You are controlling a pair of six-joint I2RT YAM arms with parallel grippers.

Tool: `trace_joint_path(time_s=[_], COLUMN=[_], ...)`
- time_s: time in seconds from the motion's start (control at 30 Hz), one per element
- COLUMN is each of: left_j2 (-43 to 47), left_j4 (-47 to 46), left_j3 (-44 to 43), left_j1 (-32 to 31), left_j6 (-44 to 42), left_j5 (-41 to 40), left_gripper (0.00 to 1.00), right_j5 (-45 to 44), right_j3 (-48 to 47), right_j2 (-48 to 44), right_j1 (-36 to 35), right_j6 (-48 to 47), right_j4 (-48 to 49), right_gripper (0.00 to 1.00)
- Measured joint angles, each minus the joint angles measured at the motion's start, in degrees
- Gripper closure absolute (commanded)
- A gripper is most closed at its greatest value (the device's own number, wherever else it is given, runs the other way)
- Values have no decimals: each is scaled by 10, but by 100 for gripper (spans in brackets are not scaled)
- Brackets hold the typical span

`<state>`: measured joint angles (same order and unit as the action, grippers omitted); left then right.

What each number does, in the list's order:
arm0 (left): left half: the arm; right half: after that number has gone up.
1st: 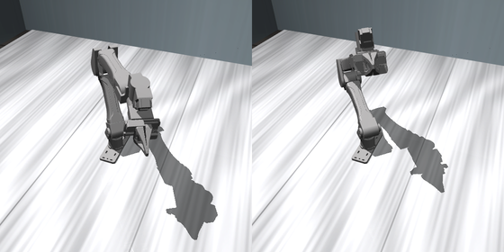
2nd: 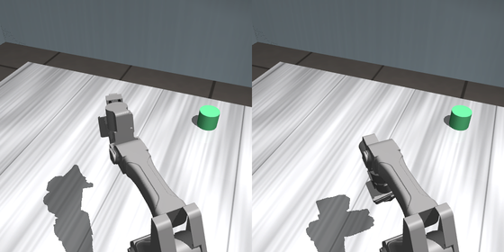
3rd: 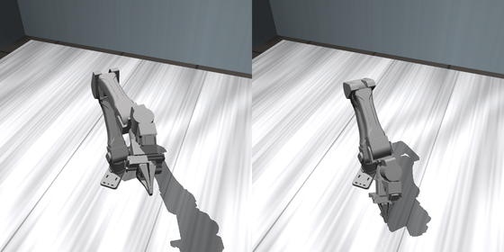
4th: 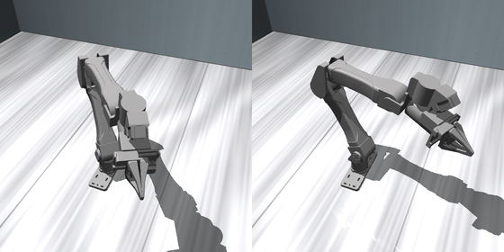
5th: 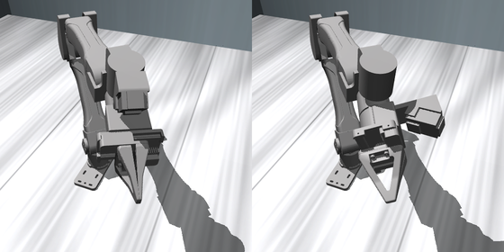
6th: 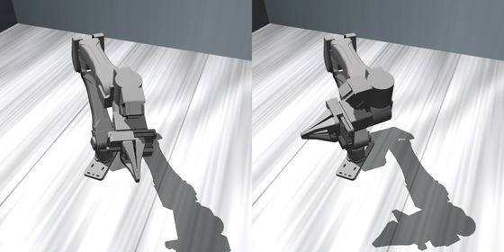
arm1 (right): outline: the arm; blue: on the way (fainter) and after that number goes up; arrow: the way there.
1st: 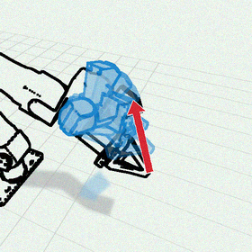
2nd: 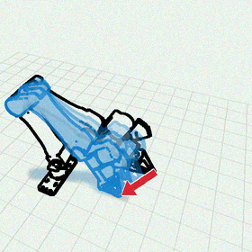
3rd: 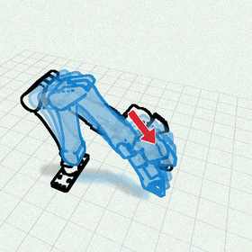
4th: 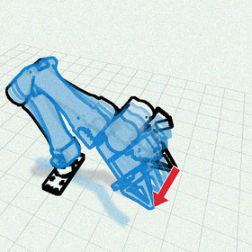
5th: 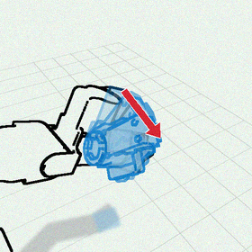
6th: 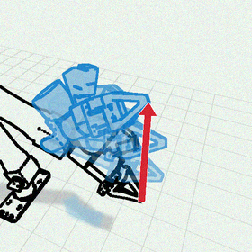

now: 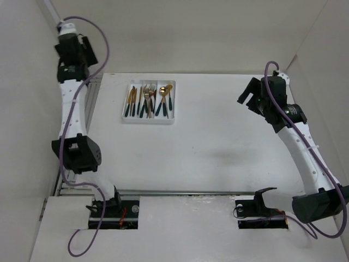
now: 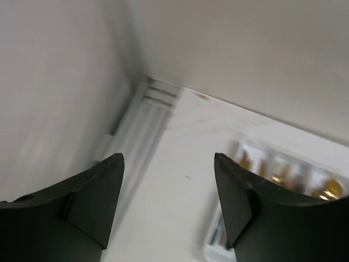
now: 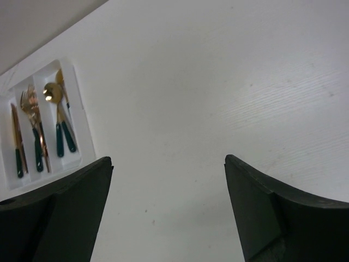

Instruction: Sort the eating utensils into containers

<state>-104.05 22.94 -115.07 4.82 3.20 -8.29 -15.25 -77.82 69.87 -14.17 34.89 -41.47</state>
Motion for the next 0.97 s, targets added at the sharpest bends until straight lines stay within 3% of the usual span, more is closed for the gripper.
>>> trace_joint_path(time_s=[0.13, 0.23, 0.5, 0.73, 0.97], left_j2=[68, 104, 196, 268, 284], left_j4=[-9, -4, 12, 5, 8], left_j3=[68, 146, 325, 341, 342], left_j1=[111, 148, 134, 133, 133], left_j6=[-12, -28, -54, -58, -57], left_j5=[-34, -37, 1, 2, 8], left_gripper=[36, 36, 36, 35, 35], right_j5=[-47, -98, -162, -161, -160], right_j3=[-2, -2, -13, -11, 2], right_j2=[-4, -10, -16, -20, -58], right_j1=[33, 46, 52, 52, 52], right_j6=[-11, -17, -22, -23, -32], right_j4=[-7, -5, 10, 34, 59], right_gripper=[1, 0, 0, 0, 0])
